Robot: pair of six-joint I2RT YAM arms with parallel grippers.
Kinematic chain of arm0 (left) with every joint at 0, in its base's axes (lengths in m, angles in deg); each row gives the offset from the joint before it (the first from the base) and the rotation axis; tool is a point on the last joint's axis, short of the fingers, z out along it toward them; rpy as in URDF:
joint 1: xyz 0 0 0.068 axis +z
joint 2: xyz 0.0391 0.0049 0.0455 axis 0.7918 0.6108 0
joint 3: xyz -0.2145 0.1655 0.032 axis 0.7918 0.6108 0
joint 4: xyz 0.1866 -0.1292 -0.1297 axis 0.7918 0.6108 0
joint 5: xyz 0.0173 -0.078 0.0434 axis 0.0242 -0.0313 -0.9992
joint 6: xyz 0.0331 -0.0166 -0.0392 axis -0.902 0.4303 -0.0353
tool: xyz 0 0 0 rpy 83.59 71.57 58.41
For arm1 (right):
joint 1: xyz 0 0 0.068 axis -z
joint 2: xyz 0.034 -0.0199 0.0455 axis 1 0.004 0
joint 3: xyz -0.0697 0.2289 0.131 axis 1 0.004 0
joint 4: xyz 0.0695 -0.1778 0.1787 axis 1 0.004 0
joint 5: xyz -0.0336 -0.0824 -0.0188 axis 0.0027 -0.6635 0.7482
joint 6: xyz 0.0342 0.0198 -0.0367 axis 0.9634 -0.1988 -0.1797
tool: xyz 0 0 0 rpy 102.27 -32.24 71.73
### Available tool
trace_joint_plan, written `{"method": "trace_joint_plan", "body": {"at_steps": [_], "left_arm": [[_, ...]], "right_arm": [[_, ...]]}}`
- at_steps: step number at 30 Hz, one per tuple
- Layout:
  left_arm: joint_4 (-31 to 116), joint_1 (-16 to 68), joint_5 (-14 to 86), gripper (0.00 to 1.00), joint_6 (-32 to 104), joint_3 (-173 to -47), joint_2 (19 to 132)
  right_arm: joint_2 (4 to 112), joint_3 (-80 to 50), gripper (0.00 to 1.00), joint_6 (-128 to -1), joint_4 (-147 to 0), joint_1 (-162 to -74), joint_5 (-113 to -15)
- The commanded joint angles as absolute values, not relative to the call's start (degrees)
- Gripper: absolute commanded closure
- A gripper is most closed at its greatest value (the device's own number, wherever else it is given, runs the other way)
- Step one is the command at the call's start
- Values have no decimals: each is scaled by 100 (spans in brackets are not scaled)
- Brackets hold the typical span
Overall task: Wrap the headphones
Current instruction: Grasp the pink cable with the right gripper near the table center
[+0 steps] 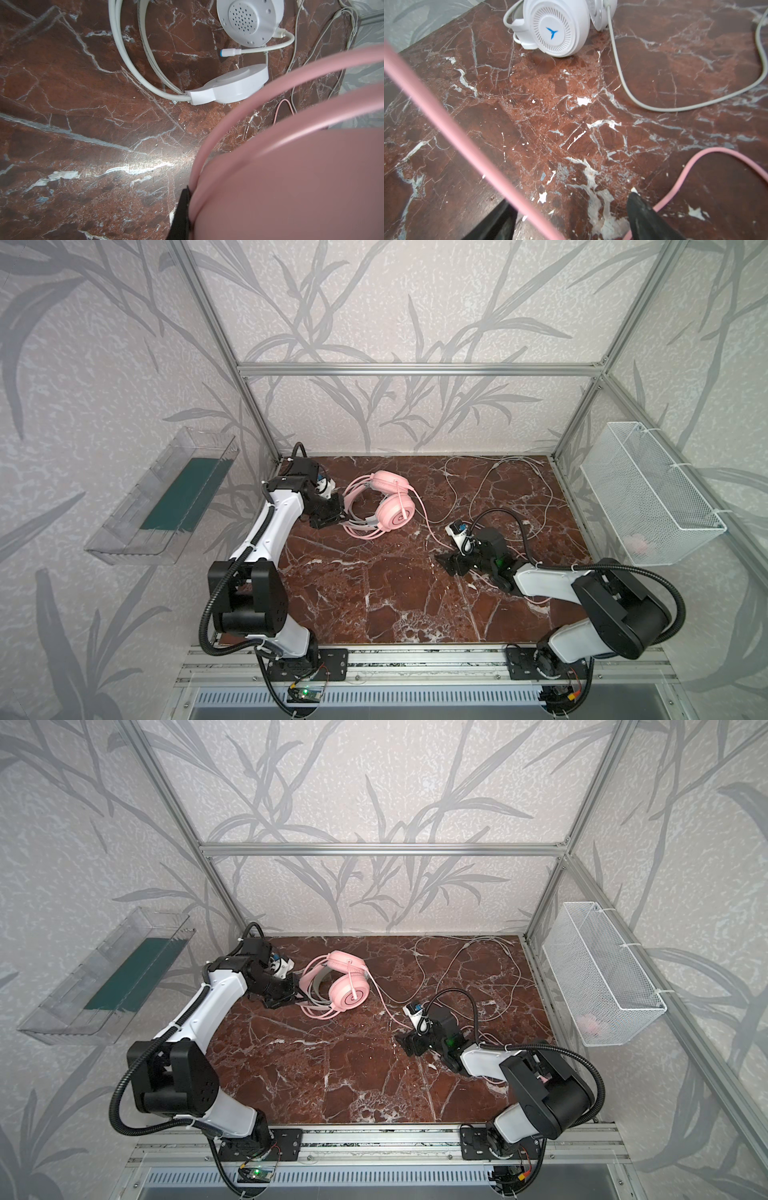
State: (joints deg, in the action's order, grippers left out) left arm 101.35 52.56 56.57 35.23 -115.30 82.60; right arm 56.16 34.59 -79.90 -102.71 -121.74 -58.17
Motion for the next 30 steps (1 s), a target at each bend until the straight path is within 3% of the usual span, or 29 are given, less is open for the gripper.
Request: {"method": "trace_joint_plan", "body": {"at_steps": [1, 11, 20, 30], "left_arm": [[10101, 5314, 6070, 100, 3673, -11599, 7969], [10016, 5542, 6152, 100, 3859, -11664, 7884], [9914, 5667, 6082, 100, 4013, -11639, 7812], [9765, 5723, 6160, 100, 4151, -11706, 7900]], "right_arm": [[5586, 3541, 20, -7705, -10493, -12152, -5761], [5657, 3728, 29, -7501, -10446, -12156, -5770], [5451, 3951, 29, -7411, -10302, -12166, -5856], [5409, 3770, 55, -7467, -9769, -12256, -5769]]}}
